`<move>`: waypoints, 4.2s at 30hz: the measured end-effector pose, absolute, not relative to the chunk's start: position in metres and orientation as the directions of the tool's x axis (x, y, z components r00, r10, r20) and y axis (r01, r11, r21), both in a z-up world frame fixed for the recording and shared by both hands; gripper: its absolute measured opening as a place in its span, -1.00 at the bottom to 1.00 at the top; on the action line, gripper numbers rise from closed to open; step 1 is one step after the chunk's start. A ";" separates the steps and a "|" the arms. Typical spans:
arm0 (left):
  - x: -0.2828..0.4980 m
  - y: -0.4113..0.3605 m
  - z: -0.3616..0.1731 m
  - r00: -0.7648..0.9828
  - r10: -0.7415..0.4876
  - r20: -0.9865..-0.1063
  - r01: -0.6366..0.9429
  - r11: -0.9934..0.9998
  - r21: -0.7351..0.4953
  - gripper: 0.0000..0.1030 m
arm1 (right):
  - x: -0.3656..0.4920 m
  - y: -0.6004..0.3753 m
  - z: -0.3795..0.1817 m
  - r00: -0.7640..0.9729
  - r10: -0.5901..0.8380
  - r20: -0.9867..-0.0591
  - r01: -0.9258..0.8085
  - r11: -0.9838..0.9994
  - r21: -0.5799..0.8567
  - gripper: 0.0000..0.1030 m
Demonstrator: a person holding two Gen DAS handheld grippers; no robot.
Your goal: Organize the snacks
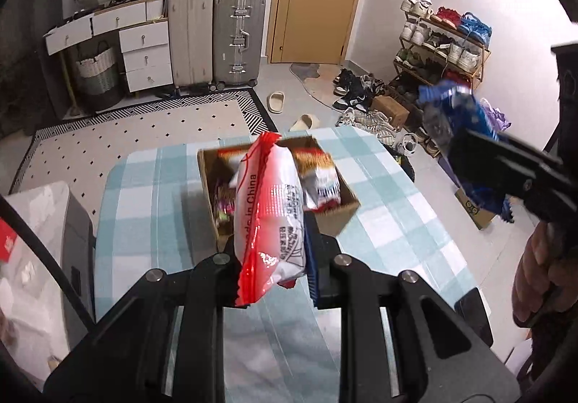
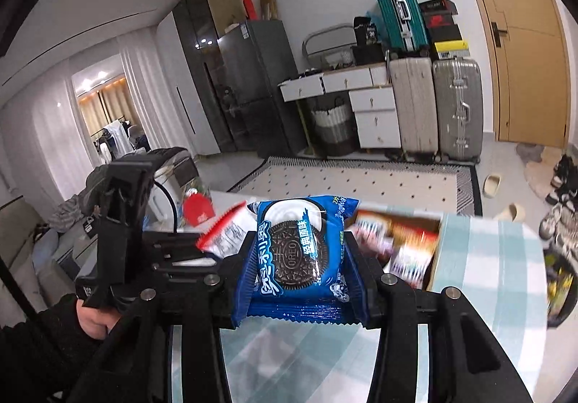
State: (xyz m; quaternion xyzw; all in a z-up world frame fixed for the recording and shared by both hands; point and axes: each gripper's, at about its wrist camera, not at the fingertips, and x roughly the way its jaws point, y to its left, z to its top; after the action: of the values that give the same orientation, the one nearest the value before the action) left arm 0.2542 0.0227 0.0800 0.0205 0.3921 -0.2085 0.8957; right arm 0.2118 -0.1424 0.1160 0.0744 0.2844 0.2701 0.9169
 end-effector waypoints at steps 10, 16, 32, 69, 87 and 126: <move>0.346 0.009 0.090 0.565 -0.353 -0.746 0.373 0.915 -0.151 -0.64 | 0.312 -0.152 0.154 0.706 0.479 -0.521 -0.365 0.877 0.312 -0.14; 0.386 0.000 0.055 0.489 -0.396 -0.778 0.390 0.896 -0.211 -0.64 | 0.382 -0.150 0.131 0.670 0.439 -0.599 -0.319 0.898 0.303 -0.13; 0.403 -0.036 -0.026 0.418 -0.359 -0.835 0.473 0.870 -0.137 -0.64 | 0.452 -0.147 0.001 0.481 0.450 -0.752 -0.294 0.891 0.345 -0.13; 0.418 -0.026 -0.042 0.412 -0.296 -0.862 0.416 0.903 -0.111 -0.03 | 0.440 -0.151 -0.018 0.475 0.436 -0.764 -0.308 0.896 0.319 0.00; 0.345 0.000 0.049 0.677 -0.185 -0.713 0.295 0.955 0.032 0.53 | 0.380 -0.168 0.046 0.588 0.465 -0.662 -0.319 0.885 0.339 0.15; 0.080 0.077 0.034 0.926 -0.044 -0.374 0.048 0.999 0.001 0.99 | 0.103 -0.196 0.006 0.866 0.383 -0.322 -0.331 0.921 0.204 0.98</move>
State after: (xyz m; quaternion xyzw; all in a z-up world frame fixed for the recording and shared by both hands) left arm 0.0800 0.0771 0.0335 0.0050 0.1904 -0.0236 0.9814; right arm 0.1033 -0.1958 0.0060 0.0713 0.1811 0.1853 0.9632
